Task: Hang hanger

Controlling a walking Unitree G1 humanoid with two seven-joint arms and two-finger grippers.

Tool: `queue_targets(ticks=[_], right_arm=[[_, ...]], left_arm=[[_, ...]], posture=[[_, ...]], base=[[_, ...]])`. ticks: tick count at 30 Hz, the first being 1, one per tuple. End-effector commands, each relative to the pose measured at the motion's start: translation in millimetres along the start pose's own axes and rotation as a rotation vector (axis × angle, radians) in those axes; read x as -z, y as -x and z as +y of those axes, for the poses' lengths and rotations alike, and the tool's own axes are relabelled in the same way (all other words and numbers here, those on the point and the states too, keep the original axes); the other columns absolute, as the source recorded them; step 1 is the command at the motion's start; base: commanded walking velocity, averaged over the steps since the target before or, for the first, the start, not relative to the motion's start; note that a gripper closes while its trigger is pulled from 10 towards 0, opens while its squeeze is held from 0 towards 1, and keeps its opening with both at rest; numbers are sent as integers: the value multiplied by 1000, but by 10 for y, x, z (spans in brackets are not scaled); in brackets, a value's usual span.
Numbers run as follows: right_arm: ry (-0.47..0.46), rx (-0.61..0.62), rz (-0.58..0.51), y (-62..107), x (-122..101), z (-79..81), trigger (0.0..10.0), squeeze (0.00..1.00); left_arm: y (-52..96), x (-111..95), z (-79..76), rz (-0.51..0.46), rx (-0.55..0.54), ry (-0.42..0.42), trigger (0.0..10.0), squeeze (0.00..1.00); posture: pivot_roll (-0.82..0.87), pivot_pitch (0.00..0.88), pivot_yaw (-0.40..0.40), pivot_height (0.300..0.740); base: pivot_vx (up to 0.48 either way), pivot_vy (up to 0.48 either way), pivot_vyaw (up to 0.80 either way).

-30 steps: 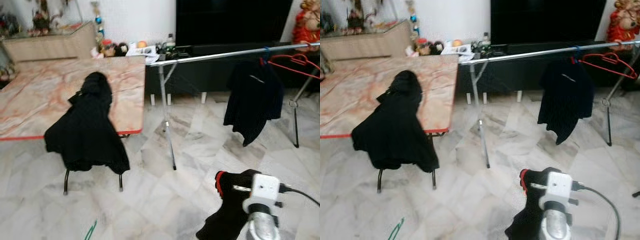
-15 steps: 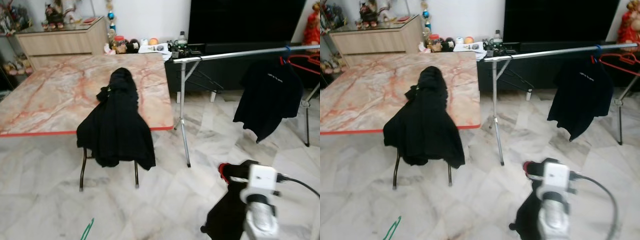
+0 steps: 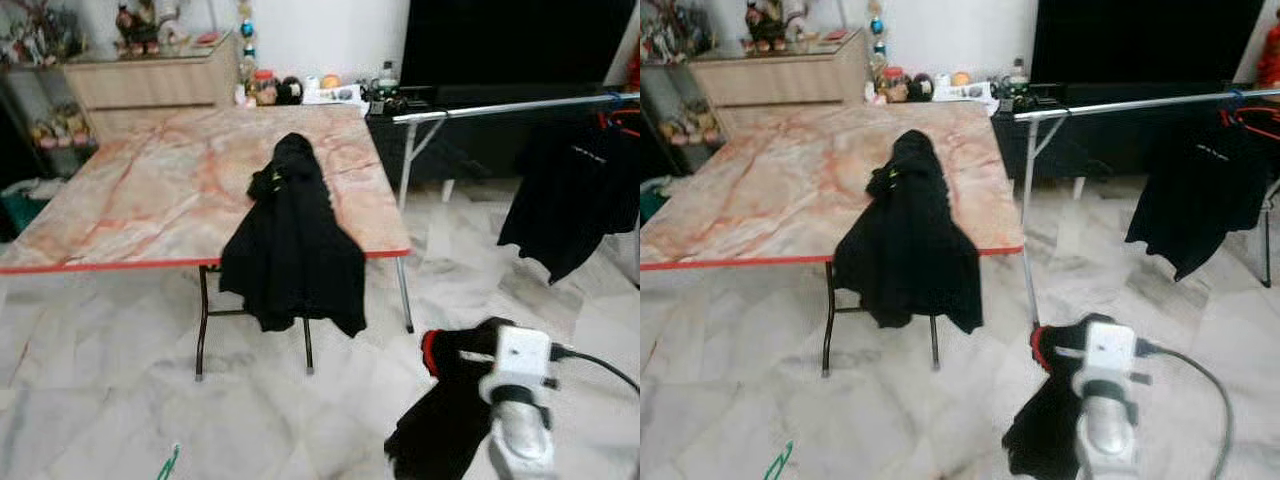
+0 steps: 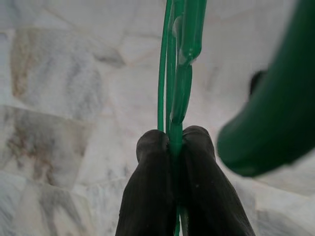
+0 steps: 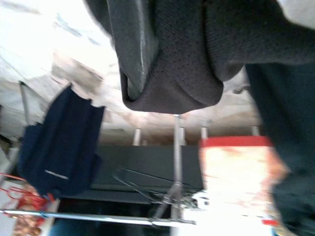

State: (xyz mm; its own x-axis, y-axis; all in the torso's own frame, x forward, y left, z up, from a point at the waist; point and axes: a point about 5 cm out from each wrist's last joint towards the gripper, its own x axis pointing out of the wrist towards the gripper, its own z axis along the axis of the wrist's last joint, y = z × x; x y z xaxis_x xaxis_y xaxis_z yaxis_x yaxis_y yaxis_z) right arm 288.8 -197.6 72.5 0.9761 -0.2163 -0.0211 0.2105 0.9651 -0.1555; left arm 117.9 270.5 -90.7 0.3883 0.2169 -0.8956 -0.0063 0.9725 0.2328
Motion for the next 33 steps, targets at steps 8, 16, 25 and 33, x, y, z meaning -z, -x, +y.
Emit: queue_targets(ticks=[8, 16, 25, 33], right_arm=[[10, 16, -36, -38, -87, -76, 10000, 0], [17, 14, -46, -64, -119, -91, 10000, 0], [39, -16, -57, -77, -159, -54, 10000, 0], [97, -34, -87, -82, -203, -46, 10000, 0]], left_arm=[[-9, -46, -27, -3, -1, -24, 10000, 0], [-9, -57, -44, -17, 29, 18, 10000, 0], [-10, -53, -64, -12, 44, 24, 10000, 0], [-11, -47, -84, -9, 49, 22, 10000, 0]], posture=[[-28, 0, 60, 740], [-27, 0, 51, 740], [-30, 0, 41, 740], [-29, 0, 36, 740]], base=[[0, 159, 0], [0, 0, 0], [0, 0, 0], [0, 0, 600]])
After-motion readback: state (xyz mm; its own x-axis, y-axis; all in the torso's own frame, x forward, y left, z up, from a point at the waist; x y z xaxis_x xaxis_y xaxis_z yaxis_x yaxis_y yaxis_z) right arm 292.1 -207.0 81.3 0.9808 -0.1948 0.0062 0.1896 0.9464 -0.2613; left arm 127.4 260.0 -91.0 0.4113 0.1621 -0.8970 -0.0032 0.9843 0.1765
